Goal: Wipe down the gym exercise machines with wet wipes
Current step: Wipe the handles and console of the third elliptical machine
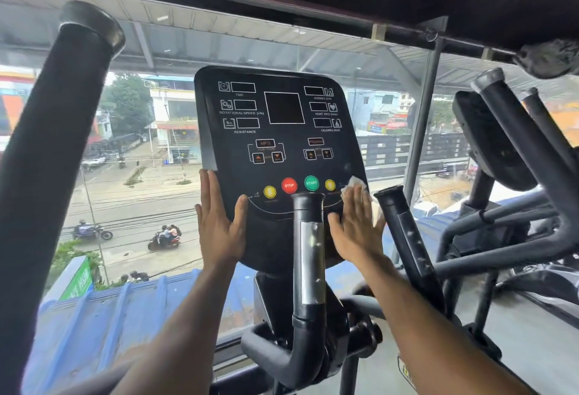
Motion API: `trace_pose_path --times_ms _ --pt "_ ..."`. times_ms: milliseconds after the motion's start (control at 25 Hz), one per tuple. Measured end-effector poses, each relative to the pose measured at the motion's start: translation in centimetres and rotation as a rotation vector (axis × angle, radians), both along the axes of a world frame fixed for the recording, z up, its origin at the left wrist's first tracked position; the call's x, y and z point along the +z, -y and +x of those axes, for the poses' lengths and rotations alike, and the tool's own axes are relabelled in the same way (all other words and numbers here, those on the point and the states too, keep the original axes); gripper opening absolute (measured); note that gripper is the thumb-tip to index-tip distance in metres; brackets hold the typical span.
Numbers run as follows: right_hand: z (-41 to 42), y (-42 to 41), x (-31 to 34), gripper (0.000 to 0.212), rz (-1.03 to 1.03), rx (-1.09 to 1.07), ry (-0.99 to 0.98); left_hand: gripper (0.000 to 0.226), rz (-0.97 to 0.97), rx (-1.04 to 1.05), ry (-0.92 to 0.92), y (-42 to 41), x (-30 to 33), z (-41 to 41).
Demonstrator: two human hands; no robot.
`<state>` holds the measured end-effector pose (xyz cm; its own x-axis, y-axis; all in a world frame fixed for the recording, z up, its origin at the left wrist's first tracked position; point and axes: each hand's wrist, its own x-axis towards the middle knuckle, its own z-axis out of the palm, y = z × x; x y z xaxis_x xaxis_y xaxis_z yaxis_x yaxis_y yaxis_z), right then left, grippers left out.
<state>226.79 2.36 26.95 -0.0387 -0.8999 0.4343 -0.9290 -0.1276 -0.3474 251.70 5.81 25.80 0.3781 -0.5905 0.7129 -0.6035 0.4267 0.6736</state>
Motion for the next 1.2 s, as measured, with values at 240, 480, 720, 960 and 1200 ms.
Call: trace_pose_path --times_ms 240,480,720,960,1200 --pt "2.0 -3.5 -3.6 0.083 -0.052 0.072 -0.053 0.069 -0.019 0.007 -0.012 0.2 -0.3 0.2" --pt "1.0 -4.4 -4.7 0.086 -0.054 0.088 -0.138 0.069 -0.032 0.003 -0.012 0.5 -0.6 0.2" --pt "0.4 0.7 0.1 0.071 -0.019 -0.074 0.061 0.069 -0.045 0.000 -0.027 0.7 -0.7 0.2" --pt "3.1 -5.3 -5.8 0.088 -0.042 -0.003 0.069 0.070 -0.058 -0.015 -0.047 0.7 -0.8 0.1" --pt "0.6 -3.2 -5.6 0.082 -0.018 -0.025 0.063 0.072 -0.048 -0.019 -0.043 0.6 -0.7 0.1"
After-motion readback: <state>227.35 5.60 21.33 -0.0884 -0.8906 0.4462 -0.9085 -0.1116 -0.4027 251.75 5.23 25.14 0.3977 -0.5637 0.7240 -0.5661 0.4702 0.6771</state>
